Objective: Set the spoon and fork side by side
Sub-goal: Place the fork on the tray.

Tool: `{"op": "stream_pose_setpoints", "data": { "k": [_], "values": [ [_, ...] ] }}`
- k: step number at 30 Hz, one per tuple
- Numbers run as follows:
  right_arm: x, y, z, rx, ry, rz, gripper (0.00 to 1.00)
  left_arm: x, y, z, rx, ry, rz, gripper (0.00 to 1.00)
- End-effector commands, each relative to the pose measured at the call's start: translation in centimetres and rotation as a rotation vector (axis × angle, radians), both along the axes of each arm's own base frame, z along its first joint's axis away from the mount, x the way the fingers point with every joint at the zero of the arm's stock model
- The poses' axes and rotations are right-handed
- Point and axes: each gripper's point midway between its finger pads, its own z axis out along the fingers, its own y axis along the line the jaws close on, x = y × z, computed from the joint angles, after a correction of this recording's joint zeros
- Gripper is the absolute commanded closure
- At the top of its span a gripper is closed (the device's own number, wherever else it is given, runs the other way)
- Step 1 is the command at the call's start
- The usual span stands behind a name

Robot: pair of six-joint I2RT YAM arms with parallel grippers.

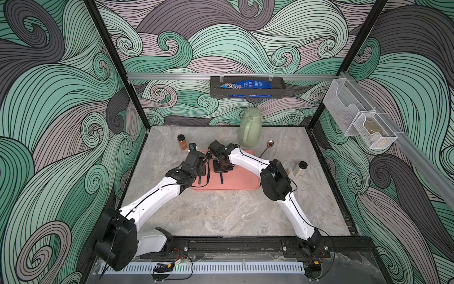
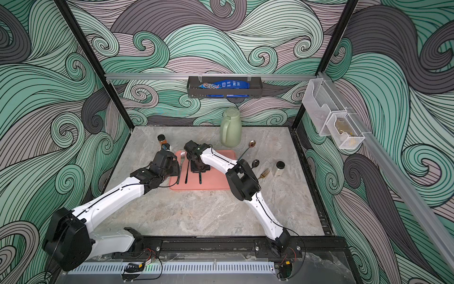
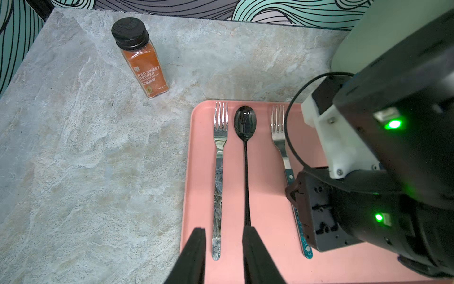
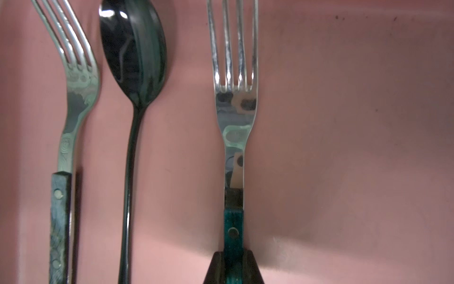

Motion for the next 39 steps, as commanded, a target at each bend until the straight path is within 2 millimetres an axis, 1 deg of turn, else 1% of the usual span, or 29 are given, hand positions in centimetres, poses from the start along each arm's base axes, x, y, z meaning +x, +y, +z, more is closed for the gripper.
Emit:
{"op": "stream_pose_setpoints", "data": {
  "k": [1,5,8,10,13,19,21,25,31,33,35,37,39],
  "values": [
    [-0.1,0.0,0.7,0.029,-0.002,-0.026,0.96,0.3,0.6,0.9,-0.006,-0.034,0.025,0.70],
    [-0.5,0.1,0.5,0.053,0.020,-0.047,0.96,0.3,0.6,0.9,-0.006,-0.034,0.025,0.70],
    [-0.9,-0.1,0.9,0.068,0.025,-0.069,0.95,0.2,0.7,0.9,-0.007,-0.035,0.025,0.70],
    [-0.9,-0.3,1.3,0.076,0.019,-0.083,0.93,0.2,0.6,0.9,-0.006,-0.035,0.025,0.70],
    [-0.8,-0.7,1.9,0.069,0.007,-0.101,0.93,0.2,0.5,0.9,-0.012,-0.033,0.019,0.70],
    [-1.3,-0.7,1.1,0.069,0.032,-0.107,0.94,0.2,0.6,0.9,-0.008,-0.031,0.023,0.70],
    [-1.3,-0.4,1.1,0.085,0.039,-0.110,0.93,0.2,0.6,0.9,-0.006,-0.032,0.023,0.70],
    [-0.7,0.4,1.7,0.121,0.030,-0.120,0.93,0.2,0.6,0.9,-0.008,-0.034,0.022,0.70],
    [-0.5,0.9,1.6,0.134,0.041,-0.120,0.91,0.2,0.5,0.8,-0.009,-0.031,0.019,0.70],
    [-0.5,1.0,1.6,0.139,0.045,-0.108,0.85,0.2,0.4,0.9,-0.007,-0.028,0.010,0.70],
    [-0.4,0.9,2.0,0.137,0.043,-0.102,0.76,0.2,0.4,1.0,-0.008,-0.026,0.009,0.70],
    [-0.3,0.8,2.9,0.138,0.029,-0.099,0.66,0.2,0.4,1.0,-0.012,-0.026,0.008,0.70],
    [-0.2,0.7,4.4,0.154,0.009,-0.095,0.59,0.1,0.3,1.1,-0.012,-0.026,0.006,0.70]
  ]
}}
